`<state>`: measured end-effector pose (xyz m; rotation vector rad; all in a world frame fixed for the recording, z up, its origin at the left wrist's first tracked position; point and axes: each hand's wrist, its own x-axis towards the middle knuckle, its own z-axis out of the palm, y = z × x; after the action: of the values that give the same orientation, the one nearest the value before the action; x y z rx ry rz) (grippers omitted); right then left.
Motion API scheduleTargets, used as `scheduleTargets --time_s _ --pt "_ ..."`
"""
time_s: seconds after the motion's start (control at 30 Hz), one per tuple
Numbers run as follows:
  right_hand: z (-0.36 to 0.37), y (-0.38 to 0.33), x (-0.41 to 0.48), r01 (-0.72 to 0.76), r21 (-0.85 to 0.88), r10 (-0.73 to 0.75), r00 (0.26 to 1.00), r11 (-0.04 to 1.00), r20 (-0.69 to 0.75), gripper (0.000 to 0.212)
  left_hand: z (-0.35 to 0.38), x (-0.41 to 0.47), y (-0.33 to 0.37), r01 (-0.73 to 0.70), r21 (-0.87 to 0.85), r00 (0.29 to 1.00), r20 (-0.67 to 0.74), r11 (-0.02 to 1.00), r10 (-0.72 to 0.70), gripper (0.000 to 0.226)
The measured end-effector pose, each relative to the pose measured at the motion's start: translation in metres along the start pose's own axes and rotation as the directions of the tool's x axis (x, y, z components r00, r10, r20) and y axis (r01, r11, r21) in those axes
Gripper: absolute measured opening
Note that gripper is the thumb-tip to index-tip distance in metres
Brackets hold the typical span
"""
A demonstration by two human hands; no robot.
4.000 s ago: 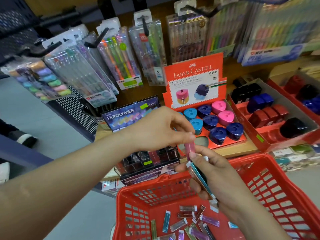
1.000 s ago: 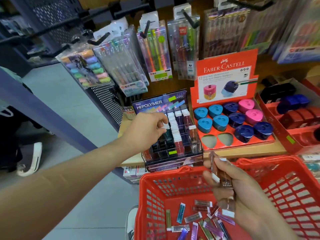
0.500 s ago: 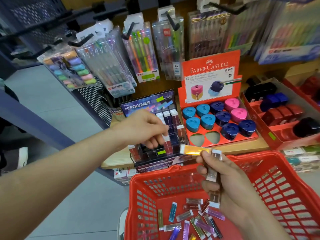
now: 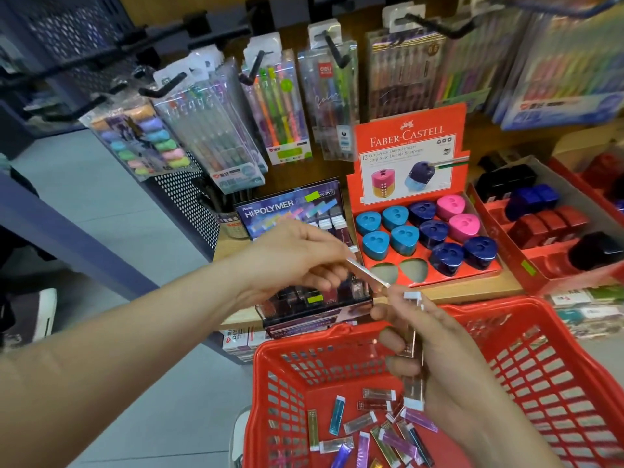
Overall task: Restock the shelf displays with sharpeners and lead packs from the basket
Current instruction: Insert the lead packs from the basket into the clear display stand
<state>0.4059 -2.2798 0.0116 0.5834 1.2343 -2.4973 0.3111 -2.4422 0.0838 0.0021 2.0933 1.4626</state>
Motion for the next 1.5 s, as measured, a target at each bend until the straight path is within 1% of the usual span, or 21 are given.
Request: scheduleTargets --time_s 0.07,0.1,0.17,0.27,0.33,0.4,0.47,0.53,0.67,0.73,0.8,0.87,0.93,1.03,1.07,1.13,1.2,1.27,1.37,1.5 --pt "-0.002 -0.002 0.001 -0.078 0.146 0.078 0.997 0.986 0.004 0.033 -0.014 0.000 0.009 -0.066 0.062 0.993 -0.094 0.996 0.072 0.011" --pt "-0.003 -0.003 0.002 -0.105 0.215 0.106 0.994 0.971 0.009 0.035 -0.022 -0.001 0.011 -0.087 0.104 0.986 -0.131 0.991 0.100 0.015" --pt "-0.006 -0.003 0.003 -0.143 0.315 0.143 0.989 0.938 0.021 0.036 -0.036 -0.001 0.014 -0.109 0.211 0.975 -0.168 0.971 0.146 0.021" --pt "-0.011 0.000 0.004 -0.194 0.401 0.192 0.980 0.896 0.046 0.036 -0.046 -0.002 0.010 -0.101 0.389 0.971 -0.160 0.916 0.175 0.023" --pt "-0.012 0.001 0.004 -0.212 0.420 0.213 0.976 0.883 0.047 0.037 -0.047 0.000 0.005 -0.092 0.454 0.965 -0.179 0.886 0.192 0.022" --pt "-0.013 0.002 0.003 -0.201 0.381 0.206 0.978 0.903 0.026 0.032 -0.048 0.001 0.001 -0.100 0.516 0.948 -0.210 0.851 0.239 0.021" --pt "-0.013 0.003 0.003 -0.175 0.302 0.185 0.983 0.937 -0.005 0.024 -0.050 0.004 -0.002 -0.113 0.569 0.928 -0.233 0.815 0.292 0.018" --pt "-0.013 0.004 0.004 -0.175 0.213 0.185 0.982 0.961 -0.025 0.020 -0.052 0.006 -0.004 -0.130 0.620 0.900 -0.253 0.774 0.354 0.015" --pt "-0.015 0.007 0.005 -0.160 0.061 0.164 0.984 0.985 -0.067 0.026 -0.053 0.012 -0.002 -0.156 0.688 0.853 -0.268 0.709 0.448 0.013" --pt "-0.014 0.007 0.005 -0.156 0.033 0.158 0.986 0.987 -0.059 0.028 -0.053 0.015 -0.002 -0.143 0.730 0.841 -0.267 0.669 0.471 0.010" --pt "-0.014 0.007 0.005 -0.152 0.045 0.154 0.987 0.987 -0.039 0.028 -0.054 0.017 -0.003 -0.135 0.752 0.842 -0.256 0.645 0.475 0.010" --pt "-0.014 0.007 0.005 -0.150 0.030 0.151 0.988 0.988 -0.023 0.026 -0.055 0.019 -0.005 -0.129 0.744 0.850 -0.258 0.655 0.460 0.013" --pt "-0.016 0.007 0.005 -0.149 0.003 0.149 0.989 0.989 -0.004 0.019 -0.056 0.020 -0.007 -0.134 0.694 0.853 -0.283 0.707 0.439 0.016" --pt "-0.020 0.009 0.008 -0.131 -0.005 0.131 0.991 0.991 0.020 0.014 -0.050 0.019 -0.006 -0.207 0.490 0.870 -0.304 0.846 0.389 0.018" --pt "-0.021 0.010 0.008 -0.126 -0.006 0.126 0.992 0.992 0.027 0.014 -0.045 0.019 -0.005 -0.223 0.431 0.877 -0.302 0.874 0.373 0.017" --pt "-0.022 0.010 0.009 -0.117 -0.013 0.118 0.993 0.993 0.030 0.016 -0.036 0.023 -0.004 -0.227 0.400 0.885 -0.296 0.888 0.360 0.013" --pt "-0.023 0.010 0.009 -0.114 -0.020 0.115 0.993 0.993 0.023 0.015 -0.026 0.028 -0.005 -0.226 0.425 0.891 -0.273 0.876 0.363 0.010" --pt "-0.023 0.010 0.008 -0.112 -0.028 0.113 0.994 0.993 0.010 0.013 -0.014 0.035 -0.008 -0.225 0.494 0.899 -0.227 0.840 0.375 0.008" --pt "-0.025 0.010 0.008 -0.103 -0.047 0.102 0.994 0.994 -0.027 0.010 0.001 0.044 -0.014 -0.208 0.623 0.901 -0.178 0.754 0.396 0.010" --pt "-0.028 0.007 0.008 -0.076 -0.067 0.073 0.996 0.995 -0.043 0.007 0.003 0.049 -0.010 -0.195 0.758 0.883 -0.140 0.622 0.448 0.014"
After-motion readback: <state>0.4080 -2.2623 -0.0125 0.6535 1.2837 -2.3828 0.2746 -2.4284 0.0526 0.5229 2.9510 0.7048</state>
